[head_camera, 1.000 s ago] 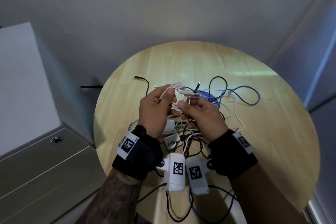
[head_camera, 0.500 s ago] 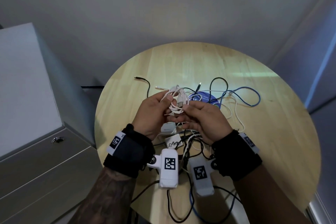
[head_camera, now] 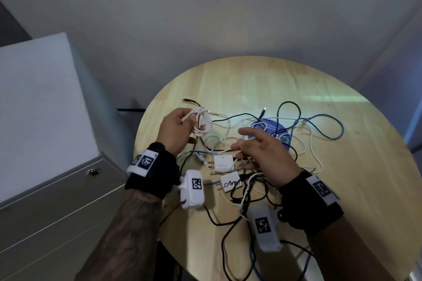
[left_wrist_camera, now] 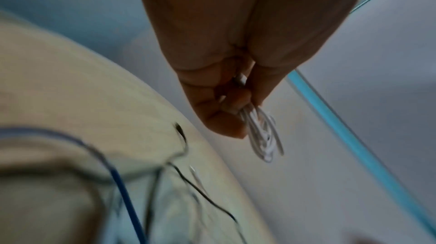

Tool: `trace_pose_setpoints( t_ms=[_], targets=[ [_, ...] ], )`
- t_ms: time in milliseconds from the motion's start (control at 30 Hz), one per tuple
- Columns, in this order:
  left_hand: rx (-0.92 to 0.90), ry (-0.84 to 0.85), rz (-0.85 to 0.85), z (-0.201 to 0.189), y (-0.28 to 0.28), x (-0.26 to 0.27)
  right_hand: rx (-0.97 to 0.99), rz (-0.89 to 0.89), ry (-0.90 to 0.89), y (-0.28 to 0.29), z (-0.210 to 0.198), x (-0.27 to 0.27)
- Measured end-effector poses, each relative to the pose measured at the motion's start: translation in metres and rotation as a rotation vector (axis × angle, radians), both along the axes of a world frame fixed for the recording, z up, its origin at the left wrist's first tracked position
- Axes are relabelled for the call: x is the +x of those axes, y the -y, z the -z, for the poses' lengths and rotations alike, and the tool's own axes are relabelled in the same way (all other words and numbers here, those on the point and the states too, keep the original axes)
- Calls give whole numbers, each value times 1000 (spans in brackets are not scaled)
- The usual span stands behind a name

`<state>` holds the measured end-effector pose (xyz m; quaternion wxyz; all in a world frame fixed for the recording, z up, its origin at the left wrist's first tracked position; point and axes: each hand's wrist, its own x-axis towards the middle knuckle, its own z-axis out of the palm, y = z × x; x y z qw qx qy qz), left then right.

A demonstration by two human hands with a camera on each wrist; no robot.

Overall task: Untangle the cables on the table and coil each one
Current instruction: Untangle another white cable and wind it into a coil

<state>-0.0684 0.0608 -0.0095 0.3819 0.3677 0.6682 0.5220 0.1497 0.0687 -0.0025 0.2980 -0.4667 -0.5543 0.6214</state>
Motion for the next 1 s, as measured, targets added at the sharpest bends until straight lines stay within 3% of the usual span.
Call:
trace_pose_setpoints(
  t_ms=[133,267,333,467,567,767,900,1000],
  targets=[
    [-229,-158,-159,30,-33,-66,121,48,151,-10,8,19],
    [-445,-412,-85,58,-50,-95,261,33,419,-20,19,43],
    [-474,-521,-100,63,-54,-97,258,26,447,-23,23,49],
    [-516,-542,-180,64,-59,-101,268,50,426,-25,25,54],
    [-574,-582,-149,59,-58,-103,289,72,433,-24,22,57],
    [-589,-616,-151,44,-49,-110,321,120,414,-22,11,62],
    [-441,-672,-252,36,-45,-102,328,134,402,-21,7,63],
    [-359,-786,-178,27,-41,-82,335,116,418,-20,8,62]
  ],
)
